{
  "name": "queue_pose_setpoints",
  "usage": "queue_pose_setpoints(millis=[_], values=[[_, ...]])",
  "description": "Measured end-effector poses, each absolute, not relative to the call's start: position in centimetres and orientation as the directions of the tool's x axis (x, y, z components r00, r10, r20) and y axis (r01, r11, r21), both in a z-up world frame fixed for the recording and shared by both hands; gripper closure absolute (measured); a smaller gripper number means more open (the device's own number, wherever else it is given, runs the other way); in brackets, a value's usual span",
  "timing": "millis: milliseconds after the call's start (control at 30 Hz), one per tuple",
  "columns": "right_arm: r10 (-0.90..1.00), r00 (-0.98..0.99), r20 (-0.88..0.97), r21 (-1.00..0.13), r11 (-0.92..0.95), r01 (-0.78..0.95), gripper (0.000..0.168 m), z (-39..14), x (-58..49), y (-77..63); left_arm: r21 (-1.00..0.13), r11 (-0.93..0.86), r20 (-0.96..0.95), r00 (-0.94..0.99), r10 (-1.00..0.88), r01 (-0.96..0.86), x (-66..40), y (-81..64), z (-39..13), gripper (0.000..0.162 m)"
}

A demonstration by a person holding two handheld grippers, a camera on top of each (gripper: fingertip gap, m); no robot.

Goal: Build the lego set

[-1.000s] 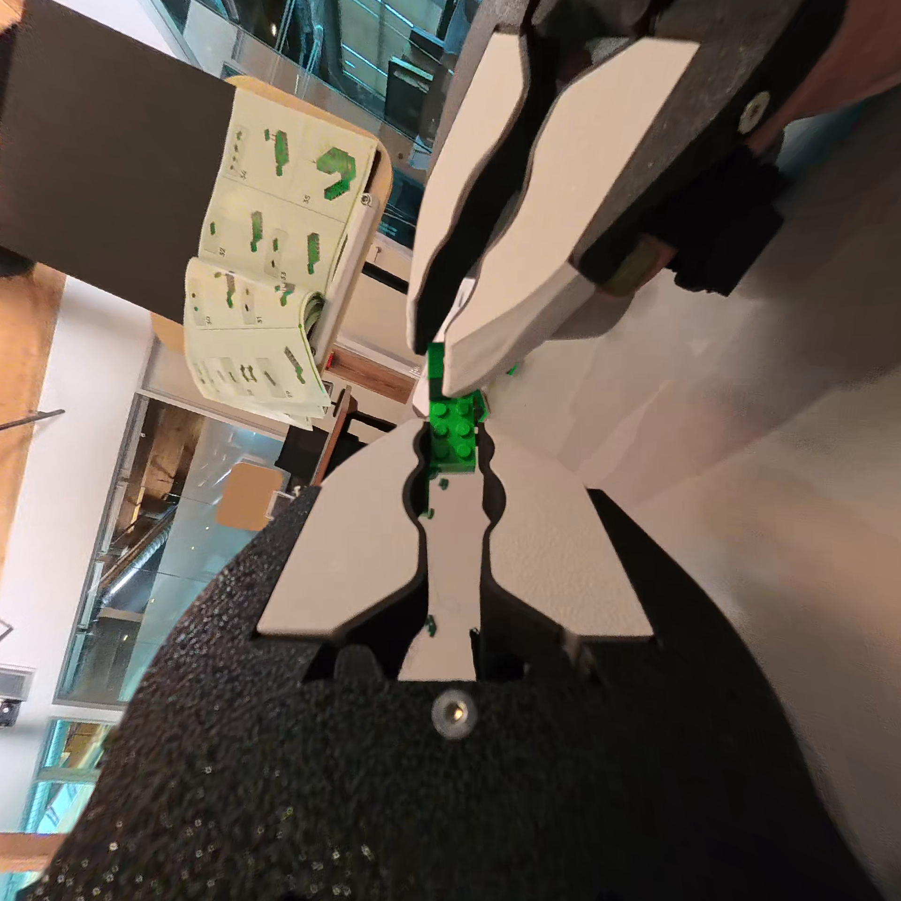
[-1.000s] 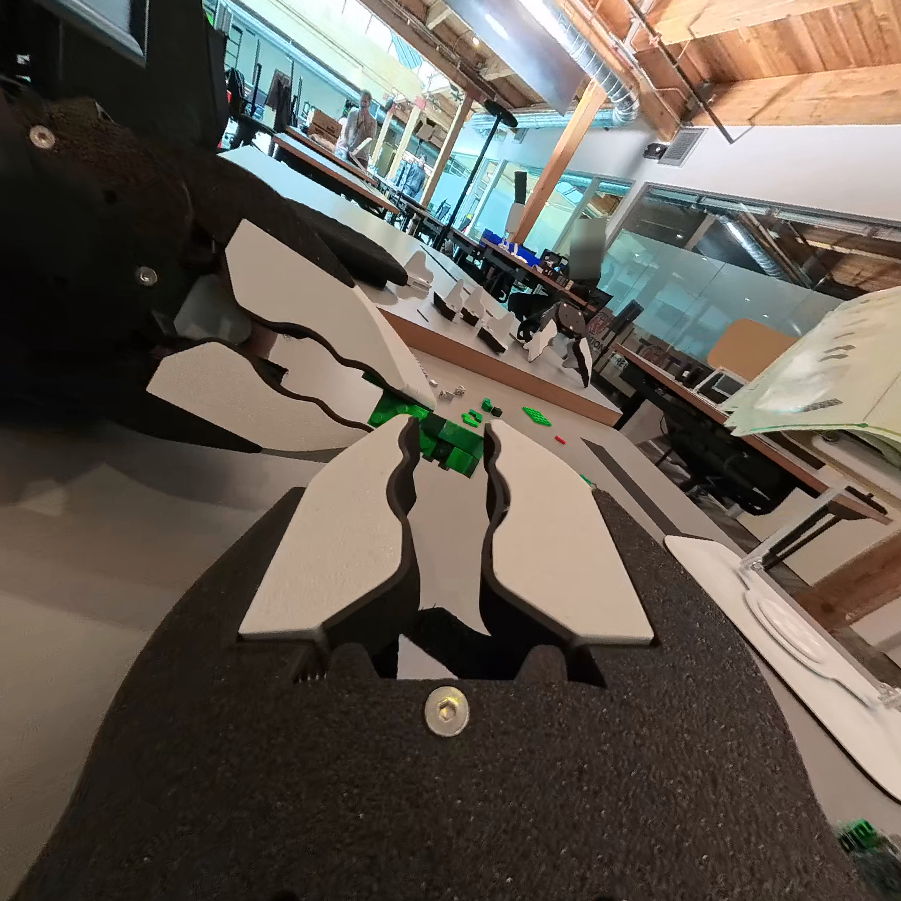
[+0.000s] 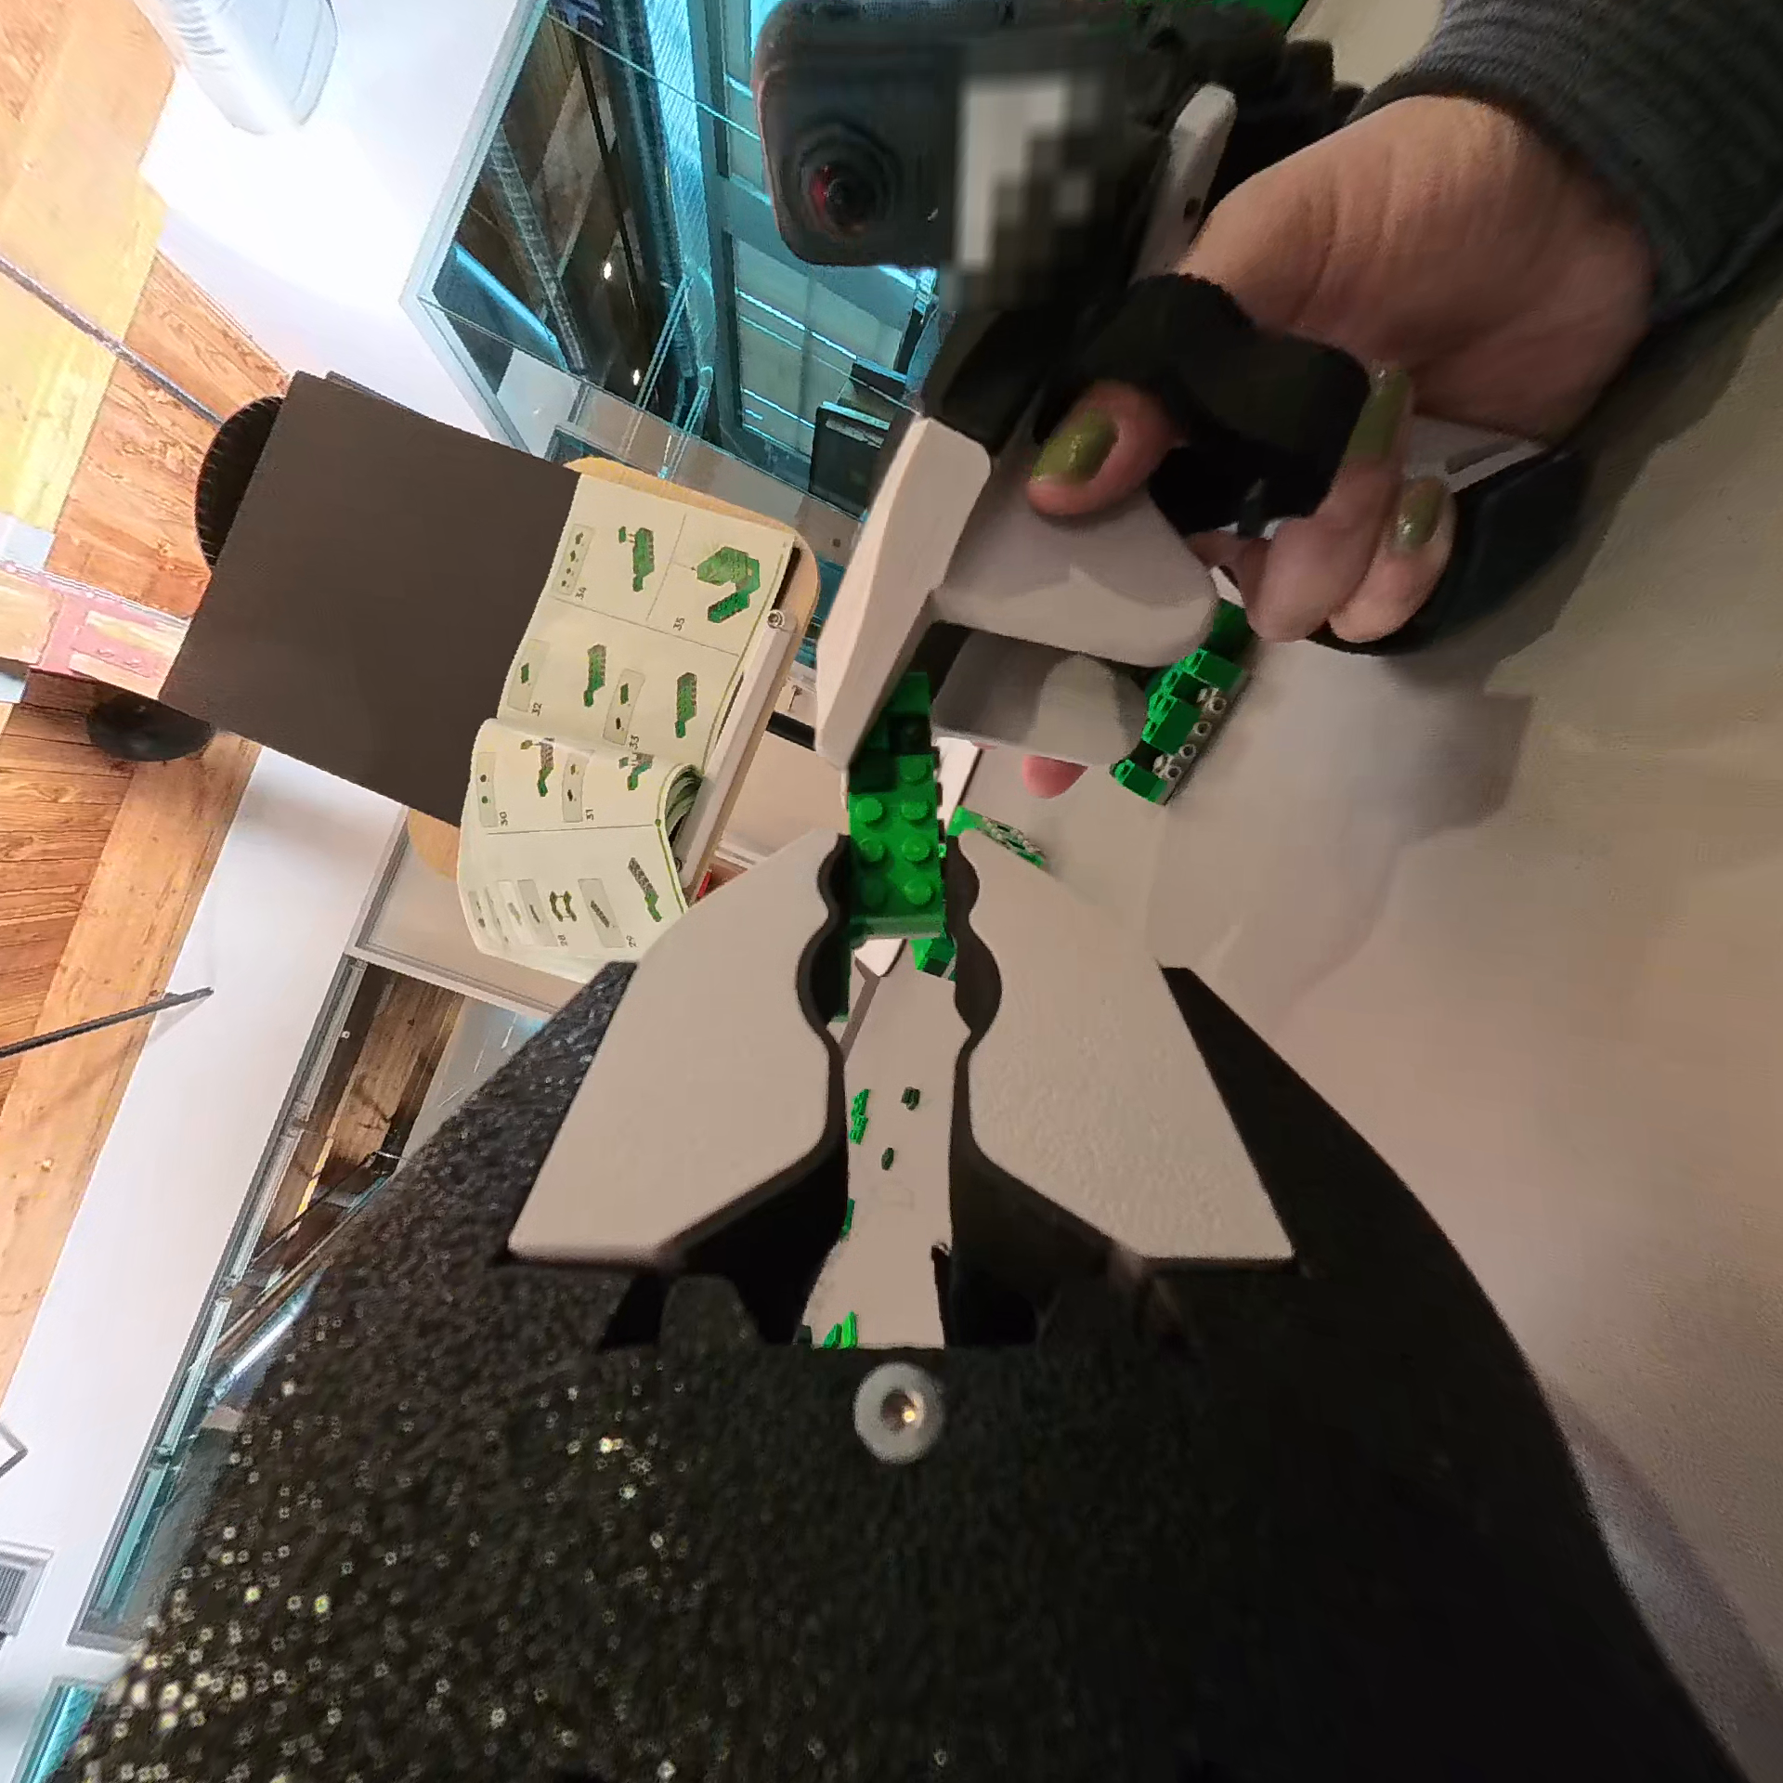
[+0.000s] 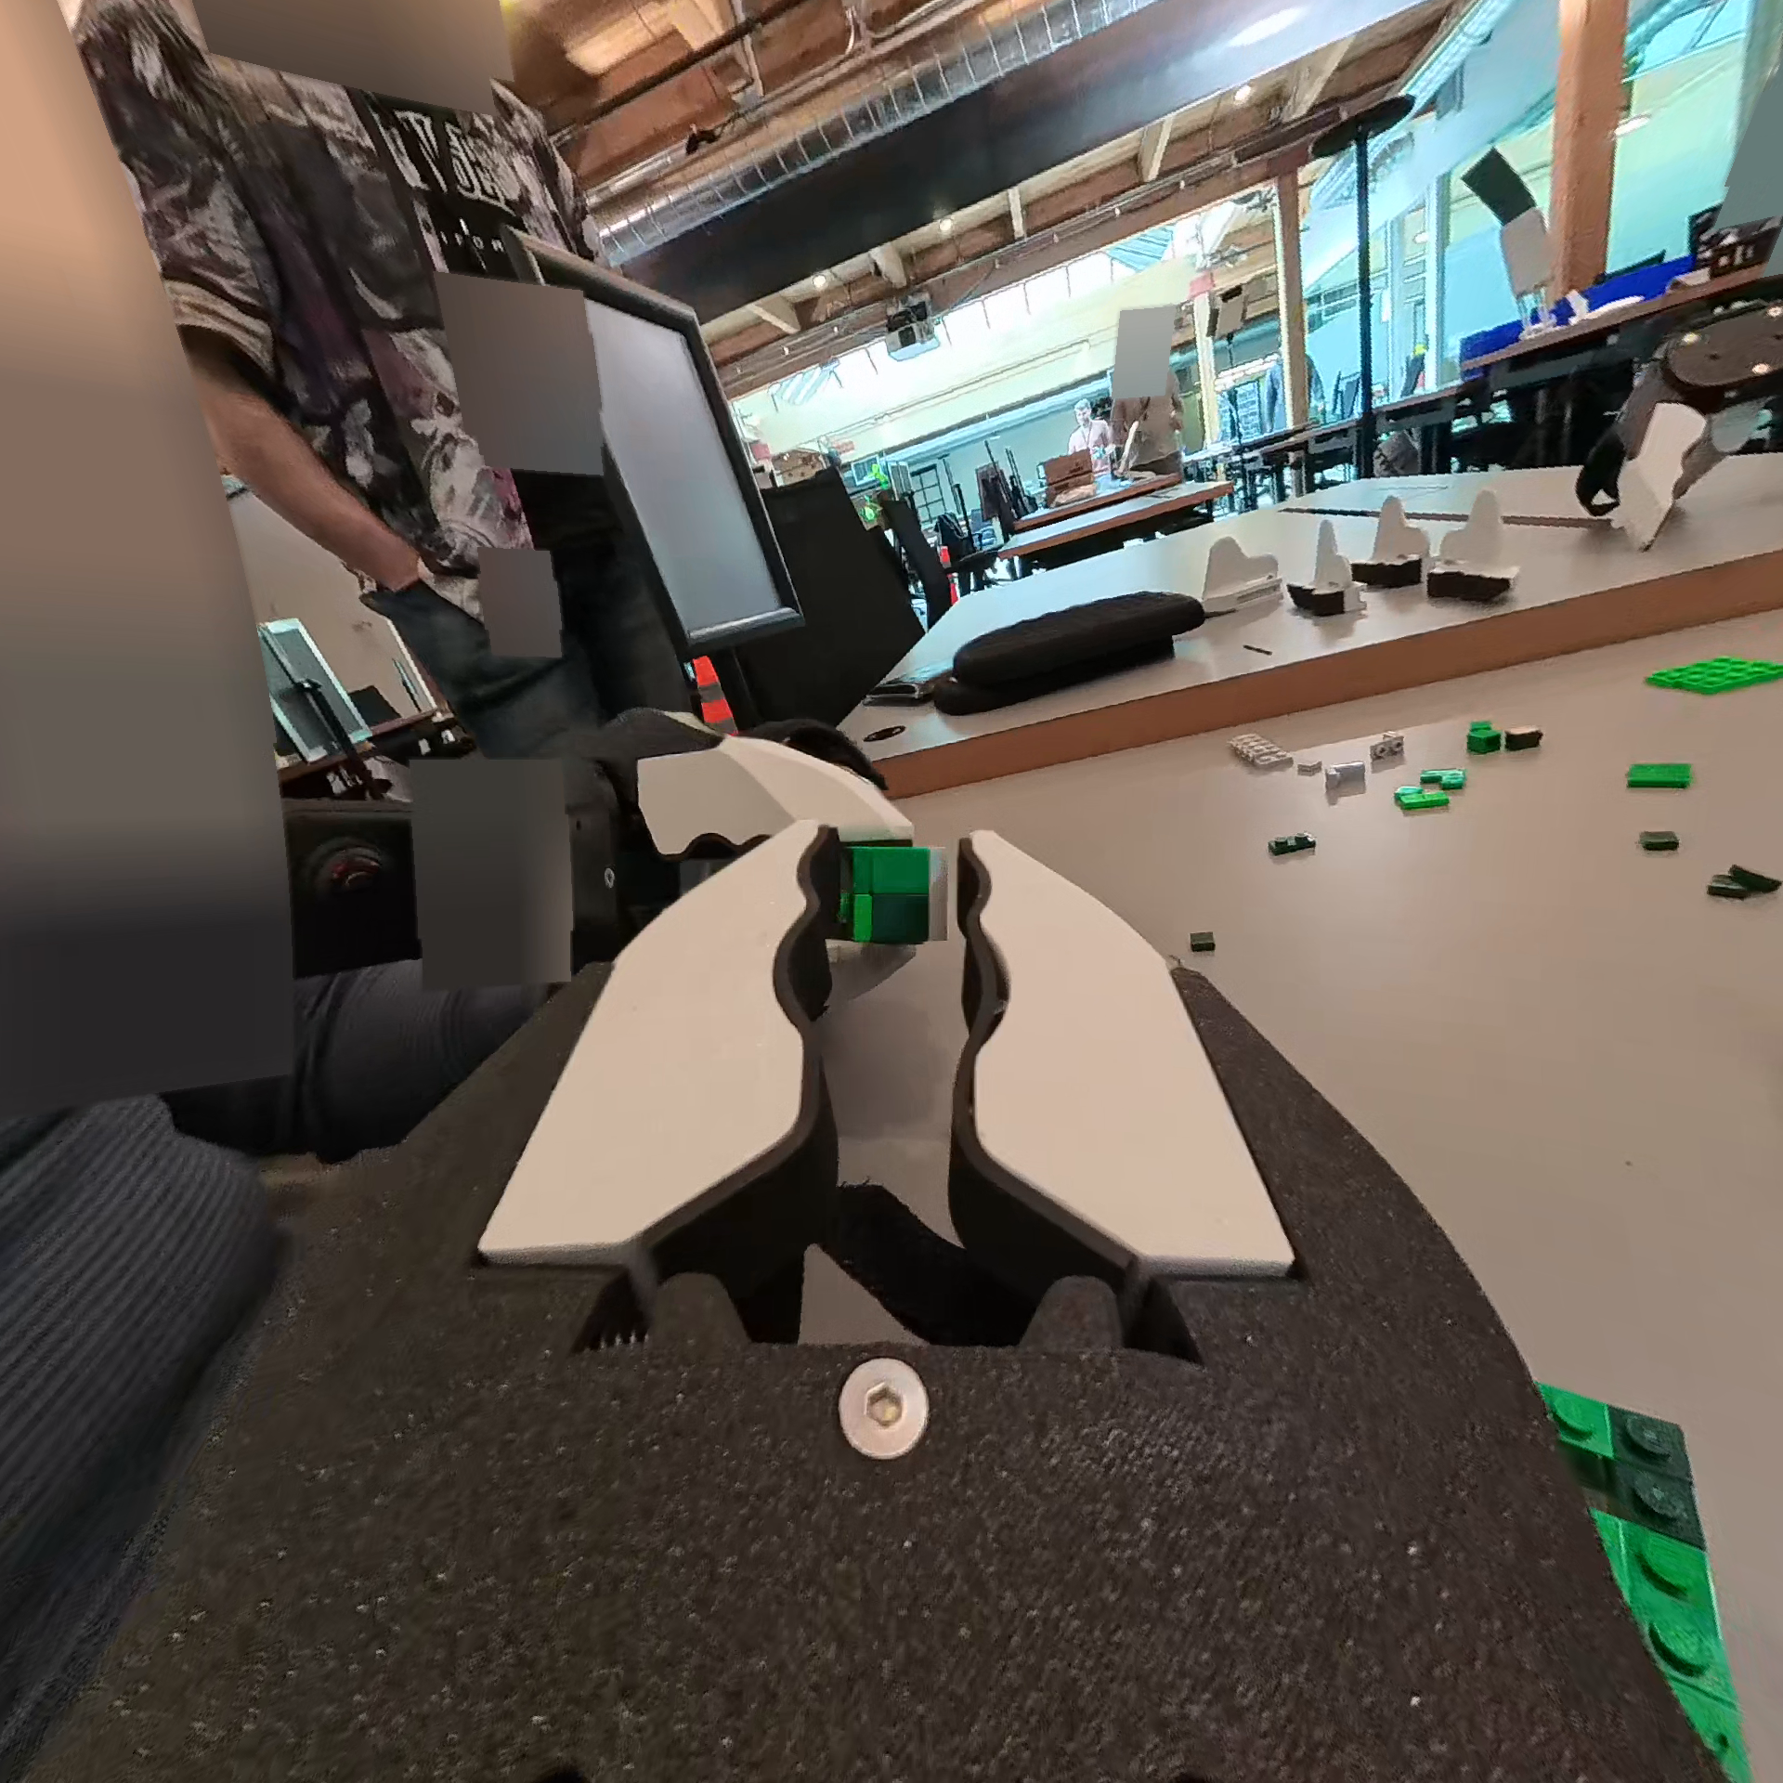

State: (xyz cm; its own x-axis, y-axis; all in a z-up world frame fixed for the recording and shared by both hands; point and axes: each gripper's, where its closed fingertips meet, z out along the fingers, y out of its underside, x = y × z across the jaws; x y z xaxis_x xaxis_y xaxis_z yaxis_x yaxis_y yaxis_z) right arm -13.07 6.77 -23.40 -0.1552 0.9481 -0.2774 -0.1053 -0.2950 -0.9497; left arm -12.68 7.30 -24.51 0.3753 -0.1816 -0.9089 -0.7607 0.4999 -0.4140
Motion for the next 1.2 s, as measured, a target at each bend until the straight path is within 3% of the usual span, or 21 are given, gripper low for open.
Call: queue_pose_setpoints(millis=[33, 100, 167, 633, 667, 733, 767, 800, 1000, 1033, 1067, 1200], values=[[0.952, -0.152, -0.264, -0.955, -0.281, -0.099, 0.143, -23.46, -13.14, 6.65, -0.414, 0.501, -0.909, 0.377, -0.18, -0.76, -12.68, 7.28, -24.47, 0.145], [0.959, -0.146, -0.243, -0.961, -0.258, -0.096, 0.137, -23.49, -13.19, 6.48, -0.413, 0.496, -0.909, 0.378, -0.177, -0.763, -12.77, 7.34, -24.47, 0.145], [0.964, -0.125, -0.235, -0.964, -0.247, -0.097, 0.148, -23.54, -13.19, 6.66, -0.414, 0.497, -0.909, 0.378, -0.176, -0.762, -12.76, 7.31, -24.44, 0.145], [0.973, -0.103, -0.206, -0.973, -0.215, -0.084, 0.15, -23.7, -13.35, 6.69, -0.425, 0.476, -0.905, 0.382, -0.189, -0.77, -13.05, 7.64, -24.65, 0.145], [0.973, -0.104, -0.206, -0.973, -0.215, -0.087, 0.15, -23.66, -13.34, 6.69, -0.423, 0.477, -0.905, 0.382, -0.186, -0.77, -13.03, 7.63, -24.63, 0.145], [0.969, -0.113, -0.22, -0.97, -0.229, -0.079, 0.133, -23.75, -13.4, 6.71, -0.417, 0.477, -0.908, 0.375, -0.185, -0.774, -12.99, 7.64, -24.71, 0.145], [0.966, -0.122, -0.227, -0.968, -0.237, -0.08, 0.148, -23.71, -13.37, 6.7, -0.415, 0.478, -0.909, 0.373, -0.185, -0.774, -12.94, 7.62, -24.74, 0.145], [0.965, -0.128, -0.23, -0.967, -0.241, -0.081, 0.151, -23.7, -13.35, 6.68, -0.415, 0.476, -0.909, 0.373, -0.184, -0.776, -12.94, 7.67, -24.74, 0.145], [0.968, -0.113, -0.224, -0.968, -0.235, -0.092, 0.149, -23.59, -13.29, 6.83, -0.42, 0.475, -0.907, 0.376, -0.189, -0.773, -12.95, 7.71, -24.78, 0.145], [0.97, -0.099, -0.22, -0.968, -0.23, -0.104, 0.138, -23.5, -13.25, 7.02, -0.419, 0.471, -0.908, 0.374, -0.189, -0.777, -13.01, 7.76, -24.85, 0.145], [0.97, -0.092, -0.225, -0.967, -0.234, -0.105, 0.15, -23.52, -13.23, 7.15, -0.42, 0.469, -0.907, 0.377, -0.189, -0.777, -13.08, 7.8, -24.83, 0.145], [0.971, -0.102, -0.217, -0.967, -0.228, -0.115, 0.15, -23.37, -13.15, 7.04, -0.45, 0.464, -0.893, 0.396, -0.214, -0.763, -13.15, 7.88, -24.91, 0.145]])
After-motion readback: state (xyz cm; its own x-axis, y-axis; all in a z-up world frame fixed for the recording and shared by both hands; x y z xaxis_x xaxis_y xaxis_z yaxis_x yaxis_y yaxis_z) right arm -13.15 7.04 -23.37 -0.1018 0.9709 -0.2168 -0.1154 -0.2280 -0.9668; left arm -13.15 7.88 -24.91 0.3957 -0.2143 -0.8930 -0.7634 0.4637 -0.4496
